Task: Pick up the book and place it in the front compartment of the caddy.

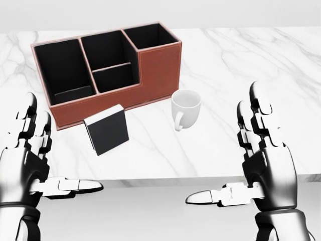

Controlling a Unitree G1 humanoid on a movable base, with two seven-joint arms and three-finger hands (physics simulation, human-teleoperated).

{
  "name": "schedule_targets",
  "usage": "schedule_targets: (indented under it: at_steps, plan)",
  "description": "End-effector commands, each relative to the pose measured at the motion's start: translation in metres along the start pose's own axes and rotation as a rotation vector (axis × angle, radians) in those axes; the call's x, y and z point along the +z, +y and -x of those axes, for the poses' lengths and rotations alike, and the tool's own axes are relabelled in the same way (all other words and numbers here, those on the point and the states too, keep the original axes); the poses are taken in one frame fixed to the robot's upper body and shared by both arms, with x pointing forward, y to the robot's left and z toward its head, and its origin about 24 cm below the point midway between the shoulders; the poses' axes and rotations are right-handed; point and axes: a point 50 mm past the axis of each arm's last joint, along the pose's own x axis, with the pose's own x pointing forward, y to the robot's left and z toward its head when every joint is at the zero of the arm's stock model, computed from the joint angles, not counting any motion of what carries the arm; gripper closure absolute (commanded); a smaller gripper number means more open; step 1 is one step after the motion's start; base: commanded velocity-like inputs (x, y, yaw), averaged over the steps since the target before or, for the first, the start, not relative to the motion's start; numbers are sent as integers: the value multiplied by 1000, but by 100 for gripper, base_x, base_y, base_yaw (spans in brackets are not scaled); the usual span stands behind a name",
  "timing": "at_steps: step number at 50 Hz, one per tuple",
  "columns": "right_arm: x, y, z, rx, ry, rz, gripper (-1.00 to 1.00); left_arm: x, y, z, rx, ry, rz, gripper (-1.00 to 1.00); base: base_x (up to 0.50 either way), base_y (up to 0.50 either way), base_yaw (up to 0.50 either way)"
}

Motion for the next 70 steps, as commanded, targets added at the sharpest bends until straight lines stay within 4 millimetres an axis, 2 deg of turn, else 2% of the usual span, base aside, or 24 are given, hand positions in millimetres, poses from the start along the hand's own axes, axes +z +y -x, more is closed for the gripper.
schedule_targets:
  at_steps: [1, 16, 23, 52, 62, 70]
  plan:
    - [6, 0, 1, 6, -26, -7, -100, 7, 2, 0, 1, -28, -2, -100, 50, 0, 0]
    - [2, 1, 1, 10, -7, -5, -100, 9, 3, -1, 2, -37, -1, -100, 50, 0, 0]
    - [4, 2, 3, 39, -13, -8, -100, 9, 2, 0, -1, -38, -2, -100, 0, 0, 0]
    - [5, 3, 2, 39, -14, 20, -100, 11, 2, 0, -2, -48, 1, -100, 0, 50, 0]
    - [7, 3, 2, 32, -25, 12, -100, 13, 3, 0, 1, -56, 1, -100, 0, 2, 0]
    - [10, 4, 3, 36, -36, 16, -100, 16, 5, -1, 5, -71, 0, -100, 50, -9, 0]
